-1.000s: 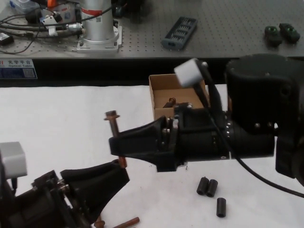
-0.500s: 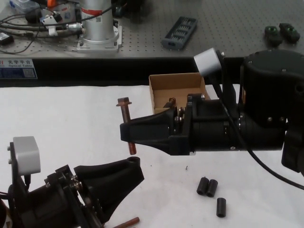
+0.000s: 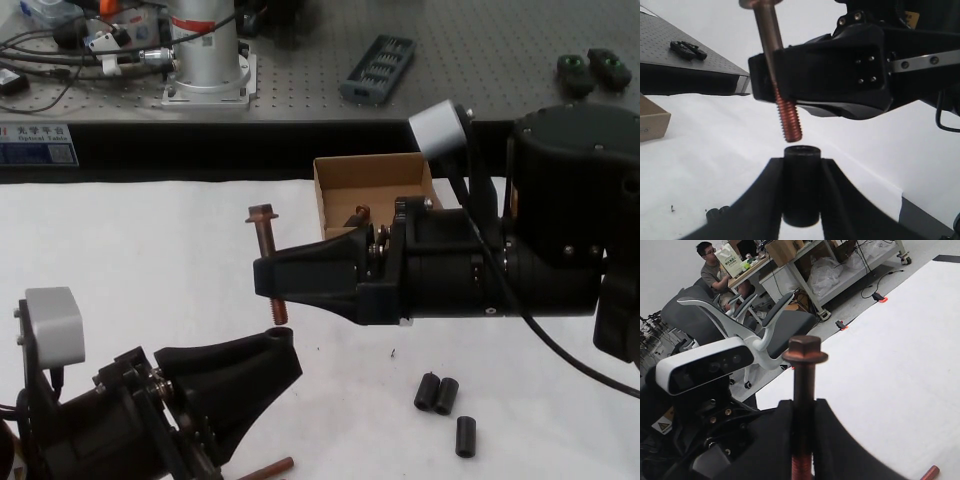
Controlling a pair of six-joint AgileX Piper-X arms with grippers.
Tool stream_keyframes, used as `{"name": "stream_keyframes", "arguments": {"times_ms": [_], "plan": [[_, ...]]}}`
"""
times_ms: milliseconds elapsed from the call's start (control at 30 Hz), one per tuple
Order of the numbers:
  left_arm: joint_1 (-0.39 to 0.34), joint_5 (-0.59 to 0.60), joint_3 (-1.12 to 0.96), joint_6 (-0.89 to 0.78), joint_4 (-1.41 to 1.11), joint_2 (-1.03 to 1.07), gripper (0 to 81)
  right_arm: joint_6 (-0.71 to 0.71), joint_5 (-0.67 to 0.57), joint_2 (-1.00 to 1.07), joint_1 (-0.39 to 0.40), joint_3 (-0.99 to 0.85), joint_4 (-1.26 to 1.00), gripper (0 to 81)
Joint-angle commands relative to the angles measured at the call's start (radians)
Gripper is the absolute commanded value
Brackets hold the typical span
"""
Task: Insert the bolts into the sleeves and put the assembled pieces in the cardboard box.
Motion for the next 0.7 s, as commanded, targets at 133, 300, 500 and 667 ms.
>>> {"name": "stream_keyframes", "arguments": {"times_ms": [133, 300, 500, 667], "plan": [[-0.004, -0.014, -0.011, -0.020, -0.012, -0.003, 7.3, 0.001, -0.005, -0.009, -0.005, 0.000, -0.016, 3.2], [-0.004, -0.029, -0.011, -0.042, -0.012, -0.003, 7.3, 0.005, -0.005, -0.009, -0.005, 0.000, -0.016, 3.2], [-0.004, -0.024, -0.011, -0.045, -0.012, -0.003, 7.3, 0.004, -0.017, -0.009, -0.005, 0.009, -0.016, 3.2], [-0.004, 0.039, -0.011, -0.045, -0.012, -0.003, 7.3, 0.004, -0.024, -0.009, -0.005, 0.009, -0.015, 3.2]]}}
